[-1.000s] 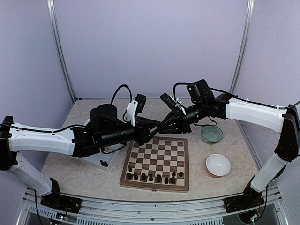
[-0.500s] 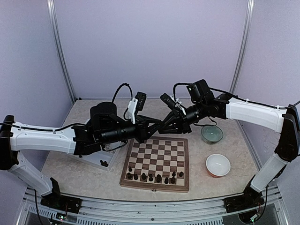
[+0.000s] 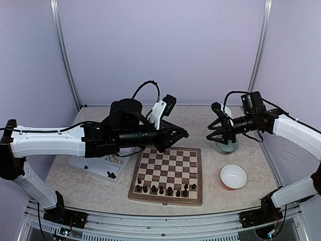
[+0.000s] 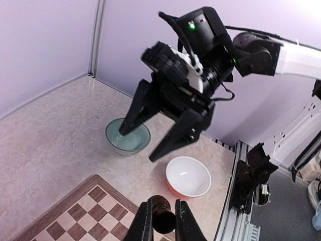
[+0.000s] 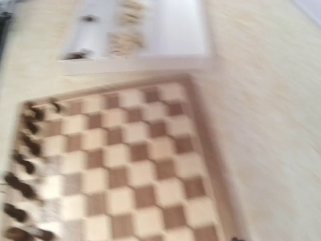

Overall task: Set up the chess pieces on the board
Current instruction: Pass from the right arm to the left, then place the rook at a8.

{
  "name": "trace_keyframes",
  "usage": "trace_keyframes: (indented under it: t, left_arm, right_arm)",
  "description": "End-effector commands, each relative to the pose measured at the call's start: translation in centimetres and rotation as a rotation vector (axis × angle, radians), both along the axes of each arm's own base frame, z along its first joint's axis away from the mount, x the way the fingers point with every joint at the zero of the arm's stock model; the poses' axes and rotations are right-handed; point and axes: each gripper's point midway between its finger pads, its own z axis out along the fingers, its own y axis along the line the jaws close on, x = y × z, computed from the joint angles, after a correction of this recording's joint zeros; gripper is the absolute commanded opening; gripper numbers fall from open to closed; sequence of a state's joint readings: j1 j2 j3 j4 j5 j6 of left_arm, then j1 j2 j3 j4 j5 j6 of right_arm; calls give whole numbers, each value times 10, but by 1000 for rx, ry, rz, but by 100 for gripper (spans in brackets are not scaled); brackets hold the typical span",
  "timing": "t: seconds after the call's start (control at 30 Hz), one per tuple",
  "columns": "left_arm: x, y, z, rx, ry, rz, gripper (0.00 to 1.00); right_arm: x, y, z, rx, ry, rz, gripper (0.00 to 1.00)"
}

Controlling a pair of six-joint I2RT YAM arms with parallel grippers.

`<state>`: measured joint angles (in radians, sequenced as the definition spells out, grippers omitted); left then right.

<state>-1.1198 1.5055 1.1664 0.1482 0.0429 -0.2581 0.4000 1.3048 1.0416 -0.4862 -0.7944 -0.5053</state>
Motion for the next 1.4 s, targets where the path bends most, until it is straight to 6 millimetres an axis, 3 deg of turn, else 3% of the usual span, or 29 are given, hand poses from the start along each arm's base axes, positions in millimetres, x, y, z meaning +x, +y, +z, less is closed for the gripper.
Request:
trace_keyframes:
  t: [0.0,0.13,0.2,0.5,0.93,1.37]
  left_arm:
    - [-26,-22,-59,245,6,-106,13]
    - [-54,-50,-87,356,-13,-187,13]
    - [-65,-62,-101,402,-24,-221,13]
    - [-94,-97,-156,565,-39,-345,14]
    - [-97,-91,-204,731,-26,-360,14]
    - [-97,-86,-229,827,-13,-365,14]
  right_arm:
    - [20,-32,-19,-1,-43,-123,58]
    - [30,-52,-39,-71,-98,-220,58]
    - [38,-60,-38,-92,-135,-271,58]
    - [36,-60,-40,-90,-130,-266,58]
    - [35,-60,-38,-87,-138,-261,58]
    - [34,-59,-38,-86,-136,-250,58]
